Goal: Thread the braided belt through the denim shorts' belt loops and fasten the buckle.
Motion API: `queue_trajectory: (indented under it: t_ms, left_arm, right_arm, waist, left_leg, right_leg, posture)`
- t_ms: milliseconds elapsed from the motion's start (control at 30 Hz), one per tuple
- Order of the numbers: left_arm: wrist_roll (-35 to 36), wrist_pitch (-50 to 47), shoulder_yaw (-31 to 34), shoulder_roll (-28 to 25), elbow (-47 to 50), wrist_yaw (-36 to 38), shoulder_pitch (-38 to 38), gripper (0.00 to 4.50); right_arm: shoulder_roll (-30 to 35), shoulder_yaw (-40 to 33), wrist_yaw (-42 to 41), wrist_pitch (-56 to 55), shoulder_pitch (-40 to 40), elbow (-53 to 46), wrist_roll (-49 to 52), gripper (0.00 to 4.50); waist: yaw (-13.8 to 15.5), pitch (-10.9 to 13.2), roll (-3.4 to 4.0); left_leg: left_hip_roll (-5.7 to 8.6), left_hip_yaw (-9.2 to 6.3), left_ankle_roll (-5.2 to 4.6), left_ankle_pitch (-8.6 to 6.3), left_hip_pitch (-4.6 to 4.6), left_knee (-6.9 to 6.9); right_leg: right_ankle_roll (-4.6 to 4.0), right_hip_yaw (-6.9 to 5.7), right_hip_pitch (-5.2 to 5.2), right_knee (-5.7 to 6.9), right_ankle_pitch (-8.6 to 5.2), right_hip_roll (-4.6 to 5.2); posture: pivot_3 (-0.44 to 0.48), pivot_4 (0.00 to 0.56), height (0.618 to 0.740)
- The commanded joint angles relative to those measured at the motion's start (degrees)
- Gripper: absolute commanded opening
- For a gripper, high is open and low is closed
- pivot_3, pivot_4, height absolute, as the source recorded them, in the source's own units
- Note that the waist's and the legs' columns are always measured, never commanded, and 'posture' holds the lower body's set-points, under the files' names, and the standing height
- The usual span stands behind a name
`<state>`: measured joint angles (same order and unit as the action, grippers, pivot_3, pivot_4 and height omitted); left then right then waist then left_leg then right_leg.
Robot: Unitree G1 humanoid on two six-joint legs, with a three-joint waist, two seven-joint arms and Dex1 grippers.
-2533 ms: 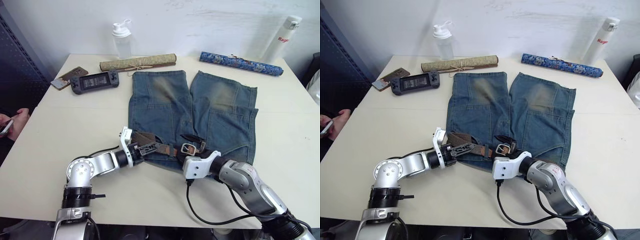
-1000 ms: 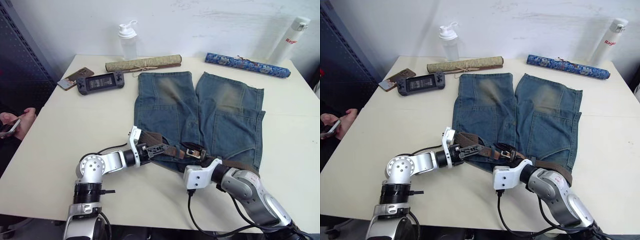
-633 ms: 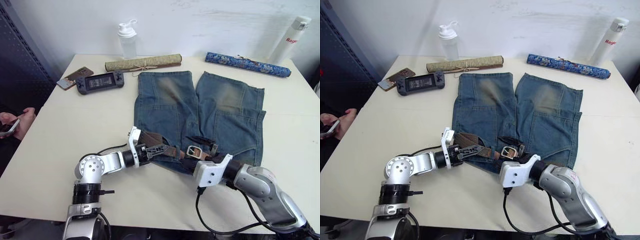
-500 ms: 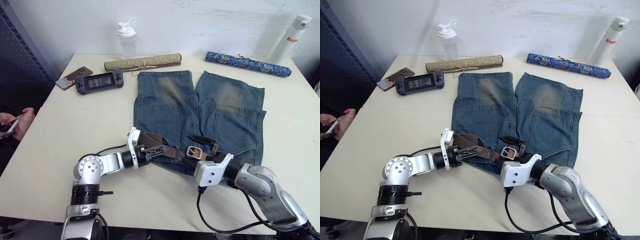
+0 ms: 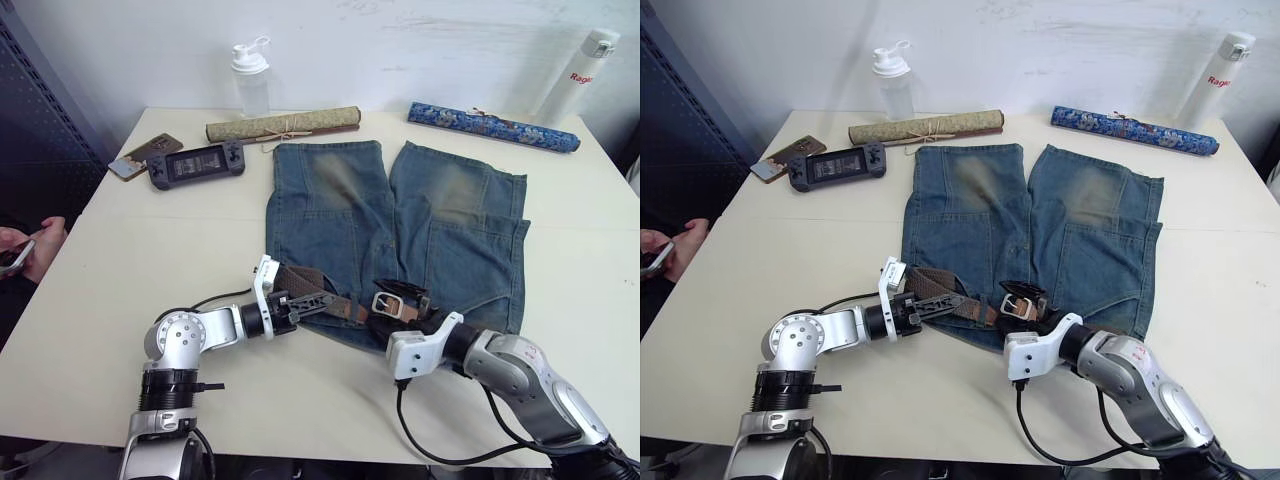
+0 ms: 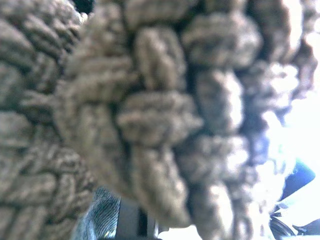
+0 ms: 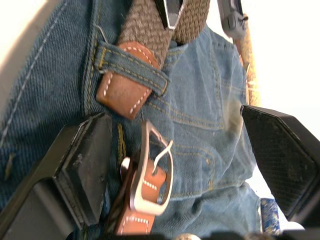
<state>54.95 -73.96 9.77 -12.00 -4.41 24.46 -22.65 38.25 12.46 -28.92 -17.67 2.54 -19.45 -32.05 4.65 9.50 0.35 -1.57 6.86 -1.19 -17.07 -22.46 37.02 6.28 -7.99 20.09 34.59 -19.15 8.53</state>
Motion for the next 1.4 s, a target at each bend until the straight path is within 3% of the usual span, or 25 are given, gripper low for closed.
queue_trajectory:
  t_ms: [33,567,933,1033,1300,1400]
  left_arm:
    - [-2.4,-3.8,-4.7,1.7,-2.7,-0.7,3.1,0.0]
    - [-4.3,-4.1,-5.8,2.1,-2.4,0.4,3.1,0.0]
    - [-9.7,-2.3,-8.4,2.1,-4.3,0.1,2.0,0.0]
    - [-10.0,-2.6,-7.4,3.2,-5.2,0.0,1.5,0.0]
    - [-4.2,-9.0,5.2,9.0,-11.7,-0.4,-0.3,0.0]
    - [-2.6,-13.5,7.0,9.2,-11.8,0.6,0.1,0.0]
  right_arm:
    - [-0.9,1.4,0.8,-0.9,0.8,0.5,-1.5,4.39]
    - [-3.5,3.9,1.8,-4.0,2.4,1.7,-3.4,4.39]
    - [-5.0,3.8,3.4,-6.1,3.8,4.4,-4.0,4.39]
    - [-5.0,3.7,3.4,-6.5,3.9,4.8,-3.9,4.39]
    - [-4.4,3.8,3.7,-6.5,3.5,6.1,-4.5,4.39]
    - [-4.7,3.7,4.2,-6.3,3.6,6.1,-4.6,4.39]
  waist:
    - [0.0,0.0,0.0]
    - [-0.5,0.0,-0.06]
    - [-0.9,0.0,-0.08]
    - [-0.8,0.0,-0.06]
    - [-0.2,-0.1,0.06]
    - [-0.2,-0.1,0.14]
  left_leg:
    - [0.0,0.0,0.0,0.0,0.02,0.0]
    - [-0.08,-0.02,0.04,0.01,0.17,-0.02]
    - [-0.16,-0.09,0.1,0.04,0.37,-0.02]
    - [-0.16,-0.11,0.08,0.03,0.37,-0.03]
    - [-0.1,-0.16,0.05,0.03,0.33,-0.02]
    - [-0.06,-0.15,0.02,0.01,0.27,-0.02]
  right_leg:
    - [0.0,0.0,-0.02,0.0,0.0,0.0]
    - [0.0,0.02,-0.13,-0.01,0.0,-0.03]
    - [-0.05,0.02,-0.16,-0.01,0.02,-0.04]
    - [-0.1,0.03,-0.03,-0.02,0.05,-0.03]
    - [-0.04,0.02,-0.04,-0.15,0.12,0.03]
    - [0.05,0.01,-0.02,-0.19,0.16,0.04]
  posture:
    - [0.0,0.15,0.717]
    - [0.0,0.15,0.717]
    - [0.0,0.15,0.717]
    - [0.0,0.15,0.717]
    - [0.0,0.15,0.717]
    - [0.0,0.15,0.717]
